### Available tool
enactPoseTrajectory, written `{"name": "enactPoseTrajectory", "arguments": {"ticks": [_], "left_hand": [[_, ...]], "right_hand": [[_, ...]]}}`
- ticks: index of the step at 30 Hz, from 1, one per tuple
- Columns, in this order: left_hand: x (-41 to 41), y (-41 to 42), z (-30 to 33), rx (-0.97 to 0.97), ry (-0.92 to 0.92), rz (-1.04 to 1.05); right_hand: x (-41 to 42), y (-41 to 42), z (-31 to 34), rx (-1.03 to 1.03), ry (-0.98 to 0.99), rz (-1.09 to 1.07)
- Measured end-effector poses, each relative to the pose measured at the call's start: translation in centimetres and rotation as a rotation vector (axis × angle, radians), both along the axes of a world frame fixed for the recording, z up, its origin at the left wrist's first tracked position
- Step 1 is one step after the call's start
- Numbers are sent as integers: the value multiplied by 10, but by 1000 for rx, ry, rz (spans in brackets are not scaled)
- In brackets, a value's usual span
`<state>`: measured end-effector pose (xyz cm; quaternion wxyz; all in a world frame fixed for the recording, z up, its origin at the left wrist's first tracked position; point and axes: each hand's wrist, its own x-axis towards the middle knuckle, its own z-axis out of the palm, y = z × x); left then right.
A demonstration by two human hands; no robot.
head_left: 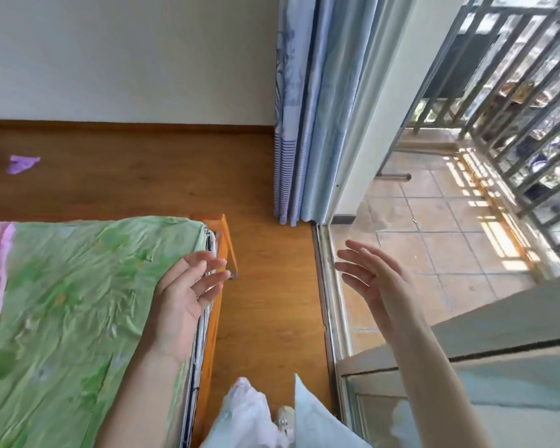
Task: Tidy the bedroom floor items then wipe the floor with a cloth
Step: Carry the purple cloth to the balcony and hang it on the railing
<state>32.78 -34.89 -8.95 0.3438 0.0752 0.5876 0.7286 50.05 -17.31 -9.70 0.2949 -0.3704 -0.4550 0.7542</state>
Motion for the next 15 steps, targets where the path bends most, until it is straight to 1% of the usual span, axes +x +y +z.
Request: {"name": "enactPoseTrajectory", "arguments": {"ticks": [7,12,15], "left_hand": [[-76,71,-6,-6,-1,63],[-151,129,-8,-6,-50,113],[-202,163,-8,-27,-54,141]], "right_hand": [[-72,79,-19,-36,-38,-11],[-150,137,-18,-33,-7,21],[-209,173,-11,-48,-20,38]]}}
